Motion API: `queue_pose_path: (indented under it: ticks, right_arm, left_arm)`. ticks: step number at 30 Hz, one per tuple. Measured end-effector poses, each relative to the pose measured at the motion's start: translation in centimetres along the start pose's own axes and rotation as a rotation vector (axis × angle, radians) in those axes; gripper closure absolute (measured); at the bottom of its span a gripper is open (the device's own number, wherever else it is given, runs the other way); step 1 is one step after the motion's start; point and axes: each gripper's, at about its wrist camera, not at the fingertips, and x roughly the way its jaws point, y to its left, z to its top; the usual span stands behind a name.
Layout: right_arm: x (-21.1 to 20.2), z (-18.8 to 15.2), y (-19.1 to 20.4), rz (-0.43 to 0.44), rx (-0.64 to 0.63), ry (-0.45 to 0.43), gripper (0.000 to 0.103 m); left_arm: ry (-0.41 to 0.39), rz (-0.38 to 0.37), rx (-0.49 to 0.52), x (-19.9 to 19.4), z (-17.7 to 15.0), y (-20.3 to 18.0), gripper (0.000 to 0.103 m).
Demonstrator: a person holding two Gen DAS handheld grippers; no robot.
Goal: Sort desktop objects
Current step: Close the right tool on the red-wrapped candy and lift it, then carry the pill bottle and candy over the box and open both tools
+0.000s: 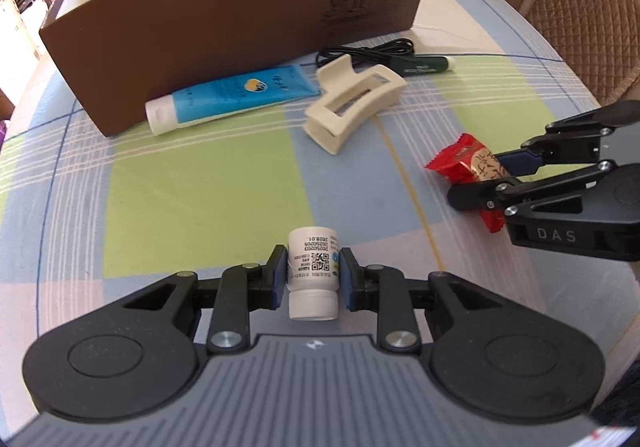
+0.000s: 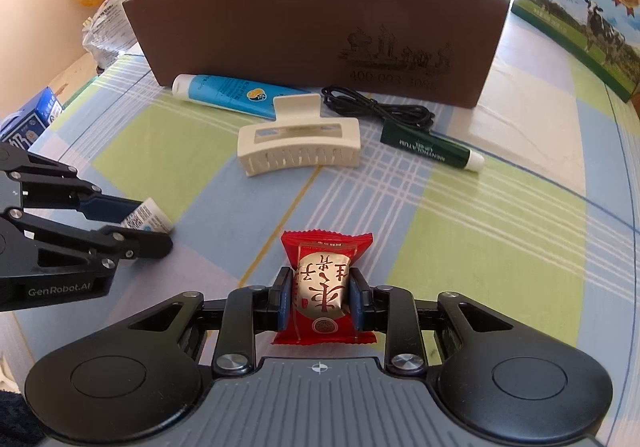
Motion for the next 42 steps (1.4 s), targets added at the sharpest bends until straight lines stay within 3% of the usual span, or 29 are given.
queue_pose_path:
  ticks: [8,21,34,42]
  right_arm:
    - [-1.3,-0.3,-0.4,0.043,0.041,0.006,0.078]
    - [-3.5,2.2,0.6,0.141,0.009,-0.031,0.078]
    - [-5.0,5.9,-4.3,0.028,0.058,-0.097,0.078]
    - [-6.8,9.8,-7.6,0.001,0.079,-0.164,0.078]
  left_arm:
    - [-0.016,-0.012,-0.010,-1.1,0.0,-0.1,0.081]
    - [-0.127,-0.021,-0.018,-4.1,2.5,0.2,0.081]
    - [-0.196,0.030,-0.055,-6.1,5.2,3.4,0.081]
    - [-0.265,0.069,-0.050,-7.8,8.6,6.3,0.081]
